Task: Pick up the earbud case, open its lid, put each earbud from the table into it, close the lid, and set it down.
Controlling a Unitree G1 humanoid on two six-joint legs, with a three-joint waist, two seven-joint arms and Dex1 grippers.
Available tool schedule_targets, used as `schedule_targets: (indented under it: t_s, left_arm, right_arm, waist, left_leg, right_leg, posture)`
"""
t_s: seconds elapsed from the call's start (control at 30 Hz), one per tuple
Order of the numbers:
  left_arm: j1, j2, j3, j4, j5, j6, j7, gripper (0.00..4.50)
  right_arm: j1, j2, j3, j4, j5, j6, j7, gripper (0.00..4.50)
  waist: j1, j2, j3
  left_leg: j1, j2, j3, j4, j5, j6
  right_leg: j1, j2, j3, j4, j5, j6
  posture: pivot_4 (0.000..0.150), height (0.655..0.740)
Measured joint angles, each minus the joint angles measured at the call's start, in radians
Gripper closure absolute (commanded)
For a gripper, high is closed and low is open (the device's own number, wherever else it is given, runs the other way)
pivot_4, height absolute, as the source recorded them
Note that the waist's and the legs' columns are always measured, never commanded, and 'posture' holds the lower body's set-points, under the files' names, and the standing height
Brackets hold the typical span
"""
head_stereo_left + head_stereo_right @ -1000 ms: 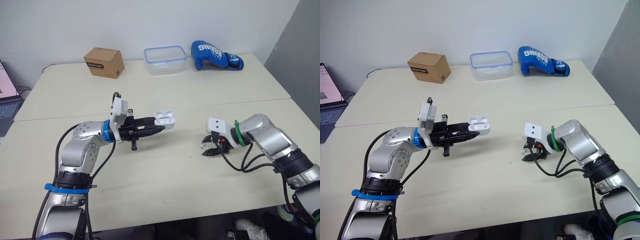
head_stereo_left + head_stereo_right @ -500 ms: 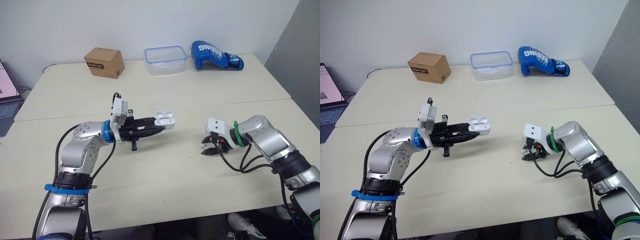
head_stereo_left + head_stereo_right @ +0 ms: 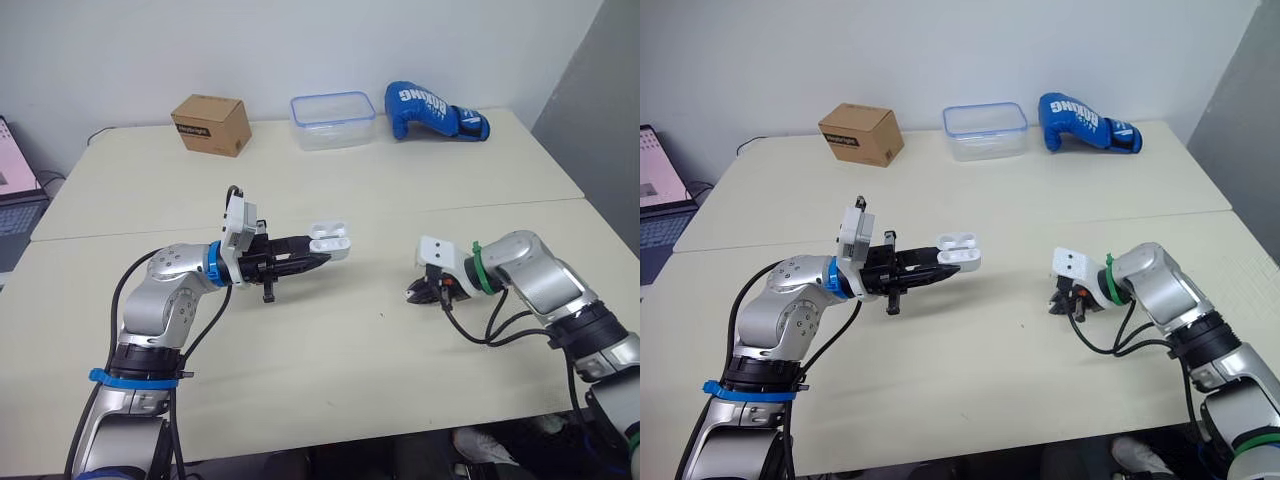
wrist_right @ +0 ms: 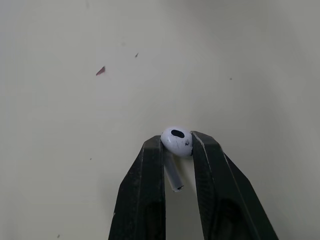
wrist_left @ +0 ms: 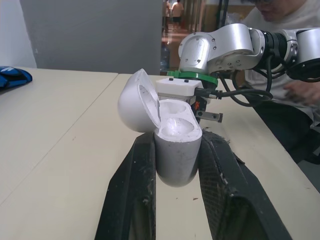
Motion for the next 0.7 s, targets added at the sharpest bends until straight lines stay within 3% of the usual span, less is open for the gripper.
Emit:
schedule_targets:
  t_s: [0.23,0.7]
  left_arm:
    - [0.0,-0.007,-0.02,0.0,0.002,-0.003,-0.003,3.68]
    - [0.005,-0.01,-0.02,0.0,0.002,-0.008,-0.001,3.68]
  right_arm:
    - [0.0,-0.152,0.02,-0.012,-0.079,-0.171,0.142,4.1]
    - [0.029,-0.178,0.034,0.015,-0.183,-0.398,0.212,4.1]
  waist:
    - [0.009,0.0,0.0]
    - [0.013,0.0,0.0]
  left_leg:
    - [0.0,0.001,0.001,0.0,0.0,0.0]
    - [0.001,0.001,0.001,0.0,0.0,0.0]
  right_leg:
    - [0.0,0.0,0.0,0.0,0.0,0.0]
    - [0.001,0.0,0.0,0.0,0.0,0.0]
  posture:
    - [0.15,0.7307]
    - [0.15,0.7307]
